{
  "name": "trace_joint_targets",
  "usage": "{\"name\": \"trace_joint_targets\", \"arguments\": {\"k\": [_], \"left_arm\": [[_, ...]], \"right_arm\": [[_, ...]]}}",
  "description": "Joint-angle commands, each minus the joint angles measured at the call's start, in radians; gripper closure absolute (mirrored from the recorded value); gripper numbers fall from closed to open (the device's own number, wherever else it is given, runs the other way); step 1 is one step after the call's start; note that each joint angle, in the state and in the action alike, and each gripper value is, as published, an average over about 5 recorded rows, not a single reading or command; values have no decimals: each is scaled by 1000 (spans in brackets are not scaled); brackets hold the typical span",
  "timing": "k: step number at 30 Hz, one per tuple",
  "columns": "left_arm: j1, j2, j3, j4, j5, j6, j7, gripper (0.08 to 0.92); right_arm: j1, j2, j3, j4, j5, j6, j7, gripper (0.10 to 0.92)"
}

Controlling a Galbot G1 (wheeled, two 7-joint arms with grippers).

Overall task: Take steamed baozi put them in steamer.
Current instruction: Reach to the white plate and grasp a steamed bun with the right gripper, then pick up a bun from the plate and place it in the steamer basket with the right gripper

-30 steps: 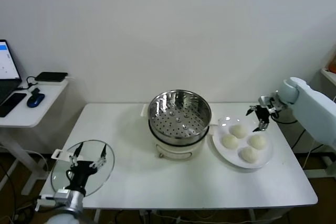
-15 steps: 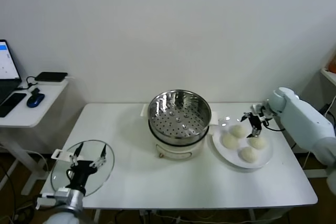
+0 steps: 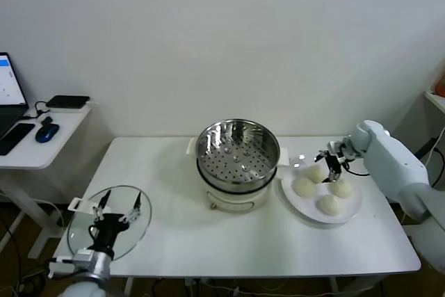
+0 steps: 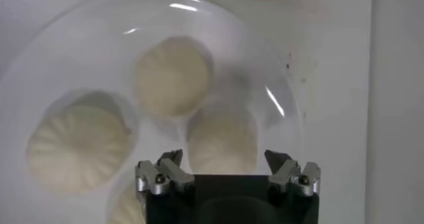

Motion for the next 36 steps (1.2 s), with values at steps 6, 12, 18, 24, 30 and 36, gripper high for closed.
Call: {"name": "trace_joint_targets", "arguments": {"k": [6,12,18,24,30,36], "left_arm": [[-1,-1,3,4,-1,-2,0,177],[-2,-1,6,9,0,-2,0,177],[-2,-1,5,10,0,-2,0,177],[-1,-1,4,11,-1,-3,-1,177],[0,-2,4,13,-1,-4,-1,177],[2,0,2,12,-1,-4,-1,177]], "right_arm": [[-8,27,53,-51,-44,11,12,203],[-13,35,68,-61,-49,6,18,203],[-15,43,72,-65,-53,0,22,275],[-16,46,74,-67,-55,-2,23,367],[-17,41,76,-63,-54,-2,23,376],[-17,22,71,-28,-47,5,20,380]]}}
